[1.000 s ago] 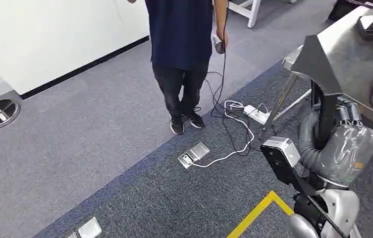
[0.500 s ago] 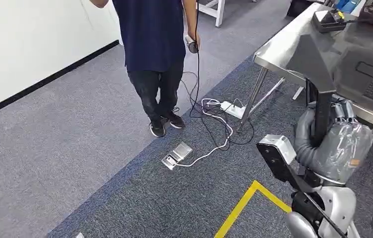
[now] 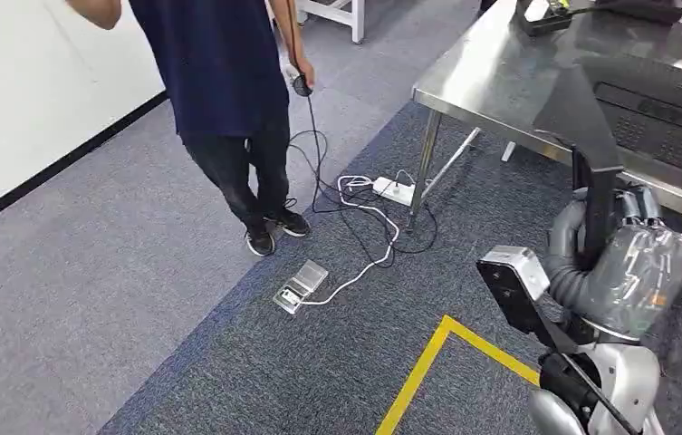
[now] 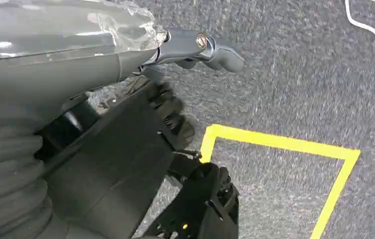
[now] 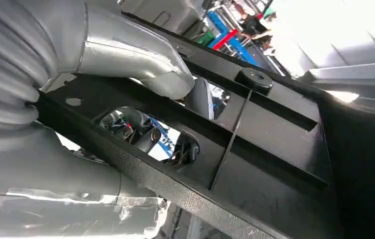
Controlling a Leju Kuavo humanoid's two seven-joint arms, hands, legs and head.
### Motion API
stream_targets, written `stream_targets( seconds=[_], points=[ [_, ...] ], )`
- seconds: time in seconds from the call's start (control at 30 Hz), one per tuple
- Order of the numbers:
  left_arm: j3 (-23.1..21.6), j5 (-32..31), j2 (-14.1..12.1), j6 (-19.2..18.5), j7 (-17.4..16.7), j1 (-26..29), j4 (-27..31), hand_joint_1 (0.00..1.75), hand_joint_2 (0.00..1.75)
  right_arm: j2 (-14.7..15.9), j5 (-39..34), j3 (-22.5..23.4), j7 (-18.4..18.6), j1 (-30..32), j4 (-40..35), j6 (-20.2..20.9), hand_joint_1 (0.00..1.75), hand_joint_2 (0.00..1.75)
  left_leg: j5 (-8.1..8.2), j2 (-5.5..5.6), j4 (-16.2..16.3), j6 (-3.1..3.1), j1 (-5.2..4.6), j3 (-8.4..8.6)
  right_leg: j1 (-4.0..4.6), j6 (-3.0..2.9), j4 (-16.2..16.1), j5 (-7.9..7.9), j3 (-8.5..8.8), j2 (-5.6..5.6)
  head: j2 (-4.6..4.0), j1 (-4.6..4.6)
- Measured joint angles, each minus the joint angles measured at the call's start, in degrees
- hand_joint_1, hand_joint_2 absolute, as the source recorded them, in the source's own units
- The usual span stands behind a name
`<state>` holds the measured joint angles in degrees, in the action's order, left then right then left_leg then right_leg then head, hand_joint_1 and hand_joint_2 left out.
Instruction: Take the parts from the cabinet and place them on the table.
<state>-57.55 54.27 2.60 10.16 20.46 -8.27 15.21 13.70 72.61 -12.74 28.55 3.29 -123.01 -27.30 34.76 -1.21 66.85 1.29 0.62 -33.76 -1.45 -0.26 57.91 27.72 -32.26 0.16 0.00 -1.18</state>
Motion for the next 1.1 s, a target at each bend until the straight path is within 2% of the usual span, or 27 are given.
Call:
stream_targets(
  seconds=[0.03,0.07,0.1,0.13,0.17,0.2,0.23,0.27,0.37,0.4,0.47,0.5,0.57,0.6,0.63,0.67,0.7,0.73,0.77,0.8,0.87,0.9,0.93,0.97,1.0,1.07,1.1],
  points=[
    [0.0,0.0,0.0,-0.2,0.0,0.1,0.0,0.00,1.75,0.0,-0.1,0.0,0.0,0.0,0.0,0.0,1.75,1.75,2.03,0.33,4.9,0.08,-0.01,-2.31,0.10,-0.07,0.0,-0.01,-0.03,0.54,0.00,0.19],
    [0.0,0.0,0.0,-0.4,0.0,0.2,0.0,0.00,1.75,0.0,-0.1,0.0,0.0,0.0,0.0,0.0,1.75,1.75,2.89,0.49,8.3,0.06,-0.02,-4.05,0.19,-0.10,0.0,0.01,-0.05,1.10,-0.02,0.37],
    [0.0,0.0,0.0,-0.5,0.0,0.3,0.0,0.00,1.75,0.0,-0.1,0.0,0.0,0.0,0.0,0.0,1.75,1.75,2.42,0.57,9.2,-0.06,-0.07,-4.73,0.29,-0.11,0.0,0.01,-0.01,1.70,0.00,0.52],
    [0.0,0.1,0.0,-0.6,0.0,0.3,0.0,0.00,1.75,0.0,-0.2,0.0,0.0,0.0,0.0,0.0,1.75,1.75,0.69,0.66,7.5,-0.43,-0.18,-4.10,0.39,-0.11,0.0,0.01,0.09,2.33,0.00,0.66],
    [0.0,0.1,0.0,-0.7,0.0,0.3,0.0,0.00,1.75,0.0,-0.2,0.0,0.0,0.0,0.0,0.0,1.75,1.75,-1.83,0.90,3.7,-0.92,-0.34,-2.59,0.51,-0.11,0.0,0.01,0.21,2.98,0.00,0.83],
    [0.0,0.1,0.0,-0.8,0.0,0.2,0.0,0.00,1.75,0.0,-0.3,0.0,0.0,-0.1,0.0,0.0,1.75,1.75,-5.00,1.70,-2.0,-1.63,-0.65,-0.15,0.59,-0.10,0.0,0.01,0.33,3.66,0.00,0.94],
    [0.0,0.2,0.0,-0.9,0.0,0.2,0.0,0.00,1.75,0.0,-0.3,0.0,0.0,-0.3,0.0,0.0,1.75,1.75,-7.17,3.50,-7.0,-2.39,-0.91,1.88,0.53,-0.10,0.0,0.01,0.35,4.24,0.00,1.00],
    [0.0,0.3,-0.3,-1.0,0.0,0.1,0.0,0.00,1.75,0.0,-0.3,0.0,0.0,-0.4,0.0,-0.1,1.75,1.75,-6.68,5.72,-8.3,-2.91,-0.82,2.28,0.64,0.19,0.1,0.03,0.14,4.51,0.00,0.83],
    [0.0,0.3,-0.3,-1.3,0.2,0.2,0.0,0.00,1.75,0.0,-0.6,0.0,0.1,-0.5,0.0,-0.1,1.75,1.75,-6.85,4.26,-9.1,-2.78,-1.46,2.44,-0.28,1.12,-0.2,-0.25,-0.24,6.22,0.00,1.27],
    [0.0,0.3,-0.2,-1.4,0.2,0.0,0.0,0.00,1.75,0.1,-0.6,0.0,0.1,-0.6,0.0,-0.1,1.75,1.75,-7.26,3.60,-10.1,-2.98,-0.97,2.75,0.19,1.58,-0.4,-0.39,-0.20,6.71,0.00,1.22],
    [0.0,0.5,-0.3,-1.5,0.4,-0.2,0.1,0.00,1.75,0.2,-0.7,0.0,0.1,-0.8,0.0,0.0,1.75,1.75,-7.82,2.42,-11.1,-3.25,-0.58,3.13,0.24,1.47,2.3,1.78,-1.23,2.27,0.00,0.72],
    [0.0,0.5,-0.3,-1.5,0.3,-0.1,0.1,0.00,1.75,0.2,-0.7,0.0,0.1,-1.1,0.0,0.0,1.75,1.75,-7.82,1.68,-11.0,-3.38,-0.60,3.09,0.18,1.69,6.0,4.05,-3.00,1.02,0.00,0.19],
    [0.0,0.5,-0.2,-1.6,0.3,0.2,0.1,0.00,1.75,0.3,-0.7,0.0,0.1,-1.0,0.0,0.0,1.75,1.75,-7.72,0.30,-10.9,-3.43,-0.65,2.99,0.08,2.20,14.8,7.76,-7.21,0.48,0.00,-0.37],
    [0.0,0.5,-0.2,-1.6,0.3,0.2,0.0,0.00,1.75,0.3,-0.7,0.0,0.1,-1.0,0.0,0.0,1.75,1.75,-7.63,-0.33,-10.7,-3.34,-0.63,2.86,-0.01,2.43,16.8,7.80,-8.28,0.41,0.00,-0.68],
    [0.0,0.5,-0.2,-1.6,0.3,0.2,0.1,0.00,1.75,0.3,-0.7,0.0,0.1,-1.0,0.0,0.0,1.75,1.75,-7.47,-0.98,-10.6,-3.27,-0.59,2.82,-0.17,2.63,15.6,6.37,-7.73,0.25,0.00,-1.01],
    [0.0,0.5,-0.2,-1.6,0.3,0.2,0.1,0.00,1.75,0.4,-0.7,0.0,0.1,-1.0,0.0,0.0,1.75,1.75,-7.26,-1.51,-10.3,-3.10,-0.50,2.84,-0.32,2.78,12.1,4.12,-5.86,-0.05,0.00,-1.22],
    [0.0,0.5,-0.2,-1.6,0.3,0.2,0.1,0.00,1.75,0.4,-0.7,0.0,0.1,-1.0,0.0,0.0,1.75,1.75,-6.91,-1.98,-9.9,-2.79,-0.34,2.84,-0.44,3.03,6.5,1.39,-2.98,-0.78,0.00,-1.36],
    [0.0,0.5,-0.2,-1.6,0.3,0.1,0.1,0.00,1.75,0.4,-0.7,0.0,0.1,-1.1,0.0,0.0,1.75,1.75,-6.50,-2.40,-9.2,-2.38,-0.22,2.80,-0.52,3.23,1.3,-0.25,-0.32,-2.19,0.00,-1.57],
    [0.0,0.5,-0.3,-1.6,0.3,0.0,0.0,0.00,1.75,0.4,-0.8,0.0,0.1,-0.9,0.1,0.0,1.75,1.75,-6.16,-2.59,-8.9,-1.88,-0.71,2.74,-0.12,2.62,1.8,0.91,-0.62,-3.22,0.00,-1.86],
    [0.0,0.5,-0.3,-1.6,0.4,0.0,0.1,0.00,1.75,0.5,-0.7,0.0,0.1,-1.1,0.0,0.0,1.75,1.75,-5.73,-2.77,-8.2,-1.55,-0.74,2.70,-0.07,2.06,1.2,0.45,-0.69,-2.76,0.00,-2.36],
    [0.0,0.6,-0.3,-1.6,0.4,0.0,0.1,0.00,1.75,0.5,-0.8,0.0,0.1,-0.9,0.0,0.0,1.75,1.75,-5.74,-3.44,-8.4,-1.11,-0.87,2.94,-0.03,1.35,1.7,0.60,-1.02,-1.86,0.00,-1.13],
    [0.0,0.6,-0.3,-1.6,0.4,-0.1,0.1,0.00,1.75,0.5,-0.7,0.0,0.1,-1.0,0.0,0.0,1.75,1.75,-5.66,-3.77,-8.3,-0.86,-0.63,3.00,-0.01,0.95,1.6,0.43,-1.10,-1.42,0.00,-1.03],
    [0.0,0.6,-0.3,-1.6,0.4,-0.2,0.1,0.00,1.75,0.5,-0.8,0.0,0.1,-1.0,-0.1,0.0,1.75,1.75,-5.17,-3.18,-7.9,-0.39,-0.41,3.02,-0.22,0.50,1.3,0.15,-1.04,-1.06,0.00,-1.05],
    [0.0,0.6,-0.3,-1.6,0.4,-0.3,0.2,0.00,1.75,0.5,-0.7,0.0,0.1,-1.1,-0.1,0.0,1.75,1.75,-3.54,-1.28,-6.0,-0.11,-0.27,2.43,-0.21,0.28,1.3,0.05,-1.14,-0.74,0.00,-0.68],
    [0.0,0.6,-0.3,-1.6,0.5,-0.3,0.2,0.00,1.75,0.5,-0.7,0.0,0.1,-1.2,-0.1,0.0,1.75,1.75,-1.23,-0.21,-2.5,0.00,-0.21,0.89,-0.20,0.08,1.3,-0.03,-1.25,-0.45,0.00,-0.20],
    [0.0,0.6,-0.3,-1.7,0.5,-0.1,0.2,0.00,1.75,0.5,-0.7,0.0,0.1,-1.2,-0.1,0.0,1.75,1.75,2.85,0.48,6.5,0.13,-0.16,-3.20,0.02,-0.17,1.4,-0.13,-1.50,0.54,0.00,0.37],
    [0.0,0.6,-0.3,-1.7,0.5,0.0,0.2,0.00,1.75,0.5,-0.7,0.0,0.1,-1.2,-0.1,0.0,1.75,1.75,3.34,0.54,9.4,0.08,-0.17,-4.65,0.16,-0.24,1.4,-0.18,-1.58,1.17,0.00,0.52]
  ],
)
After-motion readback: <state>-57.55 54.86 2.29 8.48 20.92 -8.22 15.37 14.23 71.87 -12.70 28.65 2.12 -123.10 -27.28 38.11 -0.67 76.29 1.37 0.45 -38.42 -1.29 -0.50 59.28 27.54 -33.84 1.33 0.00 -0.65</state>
